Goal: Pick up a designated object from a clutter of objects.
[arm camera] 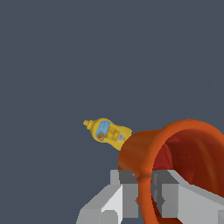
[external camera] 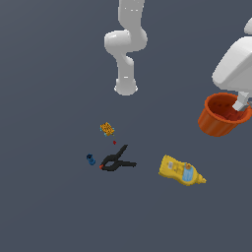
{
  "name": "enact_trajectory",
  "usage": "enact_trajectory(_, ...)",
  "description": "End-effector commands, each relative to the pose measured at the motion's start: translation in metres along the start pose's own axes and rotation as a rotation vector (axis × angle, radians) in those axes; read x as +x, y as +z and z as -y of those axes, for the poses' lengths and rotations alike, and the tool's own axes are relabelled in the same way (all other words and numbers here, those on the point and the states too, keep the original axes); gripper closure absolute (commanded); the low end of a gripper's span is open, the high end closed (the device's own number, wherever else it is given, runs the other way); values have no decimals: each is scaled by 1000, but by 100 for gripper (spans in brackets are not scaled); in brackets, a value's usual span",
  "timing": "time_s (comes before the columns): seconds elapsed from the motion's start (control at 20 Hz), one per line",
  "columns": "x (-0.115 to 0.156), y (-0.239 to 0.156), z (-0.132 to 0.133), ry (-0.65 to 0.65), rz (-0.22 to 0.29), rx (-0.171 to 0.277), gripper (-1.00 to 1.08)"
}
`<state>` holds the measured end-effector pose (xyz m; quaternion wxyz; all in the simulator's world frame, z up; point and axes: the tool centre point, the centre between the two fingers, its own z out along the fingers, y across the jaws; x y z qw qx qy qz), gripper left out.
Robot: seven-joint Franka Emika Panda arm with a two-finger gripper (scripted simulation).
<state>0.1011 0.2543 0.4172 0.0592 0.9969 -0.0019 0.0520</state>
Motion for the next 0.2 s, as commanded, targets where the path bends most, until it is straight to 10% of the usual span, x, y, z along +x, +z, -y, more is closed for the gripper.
enact_trajectory(0.0,2,-3,0,0,-2,0,108)
enact_trajectory(0.15,2,-4,0,0,-2,0,108)
